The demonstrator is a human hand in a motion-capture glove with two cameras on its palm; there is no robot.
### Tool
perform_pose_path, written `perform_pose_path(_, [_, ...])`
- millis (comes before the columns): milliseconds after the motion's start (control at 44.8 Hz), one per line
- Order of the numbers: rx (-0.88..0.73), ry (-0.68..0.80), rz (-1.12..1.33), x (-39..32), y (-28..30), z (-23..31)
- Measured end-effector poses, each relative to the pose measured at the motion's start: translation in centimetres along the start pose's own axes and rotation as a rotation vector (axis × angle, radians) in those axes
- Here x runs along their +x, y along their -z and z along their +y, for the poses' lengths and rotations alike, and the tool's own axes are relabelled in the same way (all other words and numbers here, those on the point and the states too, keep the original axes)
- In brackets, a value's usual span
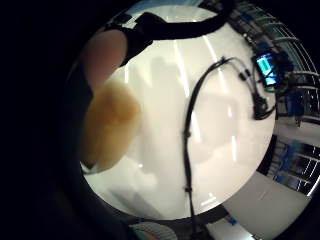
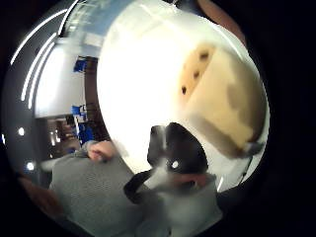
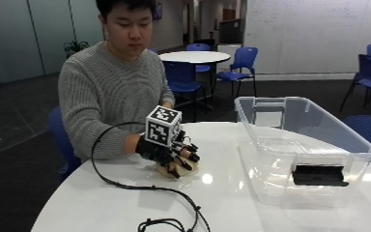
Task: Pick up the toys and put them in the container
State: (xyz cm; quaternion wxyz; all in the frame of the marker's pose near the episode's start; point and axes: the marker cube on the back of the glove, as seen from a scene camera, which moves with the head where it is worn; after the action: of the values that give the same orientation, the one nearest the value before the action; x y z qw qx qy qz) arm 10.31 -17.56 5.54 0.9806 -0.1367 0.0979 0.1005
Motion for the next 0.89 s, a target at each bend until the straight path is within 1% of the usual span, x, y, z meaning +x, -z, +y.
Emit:
perform_pose_path(67, [0.030,-0.012,0.018,0.0,-1.4,-0.1])
perform_pose_path(246, [0.068,-0.015,0.032,0.1,-1.4,-0.4])
perform_pose_path(447, [0.252,0.006,-0.046,-0.2,0.2,-1.6])
perform_pose_path(514, [0.286,0.017,-0.082,-0.5,3.2,-1.4])
perform_pose_path(648, [0.410,0.059,-0.124,-0.9,13.0,0.3])
perform_pose_path(715, [0.473,0.081,-0.110,-1.0,16.9,1.1])
perform_pose_path(804, [0.524,0.094,-0.070,-1.0,19.9,1.5])
perform_pose_path(893, [0.517,0.112,-0.062,-1.6,21.1,0.5])
